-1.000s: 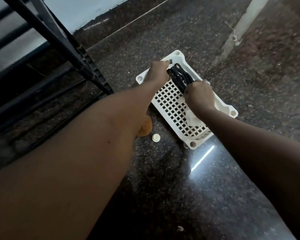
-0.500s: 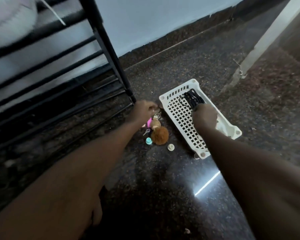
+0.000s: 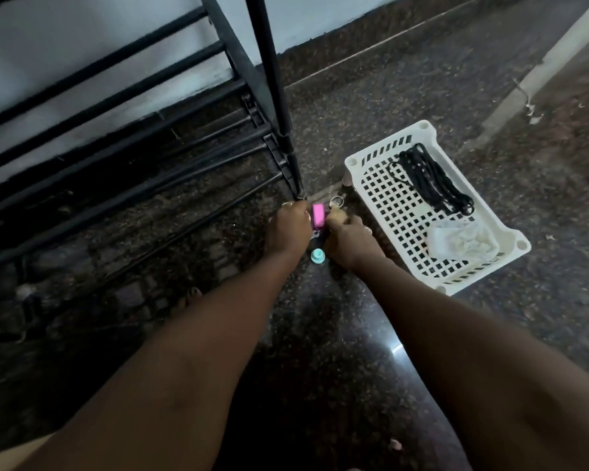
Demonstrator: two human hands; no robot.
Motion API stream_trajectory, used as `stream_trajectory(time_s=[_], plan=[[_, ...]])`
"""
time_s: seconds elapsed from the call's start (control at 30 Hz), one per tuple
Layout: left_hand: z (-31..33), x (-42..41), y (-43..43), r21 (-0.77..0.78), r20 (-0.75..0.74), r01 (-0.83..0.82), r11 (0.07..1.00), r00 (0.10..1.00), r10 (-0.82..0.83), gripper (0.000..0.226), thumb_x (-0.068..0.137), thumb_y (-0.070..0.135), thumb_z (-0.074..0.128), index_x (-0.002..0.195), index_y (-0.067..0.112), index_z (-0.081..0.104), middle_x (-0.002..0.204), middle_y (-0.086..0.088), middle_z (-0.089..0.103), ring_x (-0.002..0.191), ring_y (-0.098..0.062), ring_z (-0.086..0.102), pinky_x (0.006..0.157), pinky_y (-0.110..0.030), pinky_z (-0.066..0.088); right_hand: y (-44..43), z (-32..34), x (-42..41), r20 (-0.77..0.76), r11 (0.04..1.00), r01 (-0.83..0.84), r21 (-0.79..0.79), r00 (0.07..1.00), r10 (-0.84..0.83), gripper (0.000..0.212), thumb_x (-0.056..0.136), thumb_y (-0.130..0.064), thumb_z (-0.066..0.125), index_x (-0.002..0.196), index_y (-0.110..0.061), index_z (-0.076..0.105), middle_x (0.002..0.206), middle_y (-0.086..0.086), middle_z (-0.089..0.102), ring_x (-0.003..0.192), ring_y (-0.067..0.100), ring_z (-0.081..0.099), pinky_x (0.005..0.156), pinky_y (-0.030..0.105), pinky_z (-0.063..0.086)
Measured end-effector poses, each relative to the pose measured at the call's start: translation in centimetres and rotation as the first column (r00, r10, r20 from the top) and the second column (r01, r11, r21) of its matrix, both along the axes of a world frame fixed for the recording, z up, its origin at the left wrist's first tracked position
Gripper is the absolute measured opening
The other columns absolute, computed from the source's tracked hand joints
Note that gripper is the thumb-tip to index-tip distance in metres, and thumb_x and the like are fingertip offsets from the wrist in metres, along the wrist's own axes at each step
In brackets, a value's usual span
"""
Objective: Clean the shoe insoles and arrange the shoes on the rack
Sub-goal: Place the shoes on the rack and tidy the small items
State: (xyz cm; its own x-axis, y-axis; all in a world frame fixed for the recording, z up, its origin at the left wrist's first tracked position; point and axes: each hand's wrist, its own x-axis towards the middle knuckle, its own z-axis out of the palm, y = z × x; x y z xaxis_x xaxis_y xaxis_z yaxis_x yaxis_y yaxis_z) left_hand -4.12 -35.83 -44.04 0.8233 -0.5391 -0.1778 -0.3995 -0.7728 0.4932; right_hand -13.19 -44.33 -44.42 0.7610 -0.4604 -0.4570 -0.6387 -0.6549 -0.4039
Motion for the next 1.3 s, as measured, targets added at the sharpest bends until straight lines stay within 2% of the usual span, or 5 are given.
stream_trajectory(time_s=[0.17,0.5,0.93,1.17,1.3], plan=[[0.1,-0.7,0.6,-0.03,0.011,-0.032,0.999,0.999,0.033,0.029,0.093,0.013,0.048,0.117,0.008,0.064,0.111,-0.02,0.065,0.102,-0.034,0.059,0.084,-0.036,0.041,-0.4,0.9,0.8,0.148,0.999,0.046,-0.002,0.988,-0.046,0.032,0.088,-0.014,0.045,0.116,-0.018,0.058,0.098,0.026,0.062,0.093,0.041,0.058,0.078,0.038,0.045],[1.8,-2.0,-3.5,0.207,-0.083,-0.025,0.978,0.996,0.044,0.024,0.092,0.004,0.047,0.11,-0.001,0.063,0.108,-0.022,0.064,0.103,-0.037,0.062,0.084,-0.039,0.049,-6.7,6.6,0.4,0.44,0.985,0.152,-0.084,0.893,-0.1,0.033,0.088,-0.012,0.05,0.118,-0.02,0.061,0.097,0.023,0.055,0.09,0.034,0.056,0.077,0.028,0.041],[-0.9,-2.3,-7.3,0.351,-0.015,-0.028,0.936,0.999,0.035,0.033,0.095,-0.007,0.033,0.116,-0.006,0.059,0.117,-0.02,0.062,0.109,-0.033,0.059,0.079,-0.034,0.044,-10.5,0.2,-1.8,0.309,0.955,0.226,-0.19,0.937,-0.161,0.044,0.091,-0.001,0.042,0.128,-0.021,0.057,0.117,0.021,0.052,0.1,0.037,0.056,0.09,0.042,0.049],[-0.9,-2.0,-6.7,0.407,0.065,-0.069,0.911,0.997,0.047,0.027,0.094,-0.006,0.041,0.111,-0.003,0.062,0.109,-0.016,0.066,0.101,-0.028,0.064,0.078,-0.03,0.05,-12.1,1.1,-1.6,0.385,0.904,0.427,0.025,0.83,-0.402,0.032,0.086,-0.007,0.052,0.109,-0.018,0.071,0.135,0.012,0.049,0.122,0.03,0.047,0.105,0.033,0.037],[-0.4,-2.0,-7.0,0.384,0.067,-0.059,0.922,0.997,0.036,0.024,0.09,-0.008,0.048,0.107,-0.003,0.064,0.105,-0.015,0.068,0.098,-0.025,0.066,0.077,-0.029,0.052,-12.4,1.8,-1.7,0.506,0.881,0.457,0.124,0.734,-0.452,0.032,0.086,-0.01,0.052,0.112,-0.016,0.069,0.125,0.007,0.059,0.112,0.025,0.055,0.094,0.035,0.047]])
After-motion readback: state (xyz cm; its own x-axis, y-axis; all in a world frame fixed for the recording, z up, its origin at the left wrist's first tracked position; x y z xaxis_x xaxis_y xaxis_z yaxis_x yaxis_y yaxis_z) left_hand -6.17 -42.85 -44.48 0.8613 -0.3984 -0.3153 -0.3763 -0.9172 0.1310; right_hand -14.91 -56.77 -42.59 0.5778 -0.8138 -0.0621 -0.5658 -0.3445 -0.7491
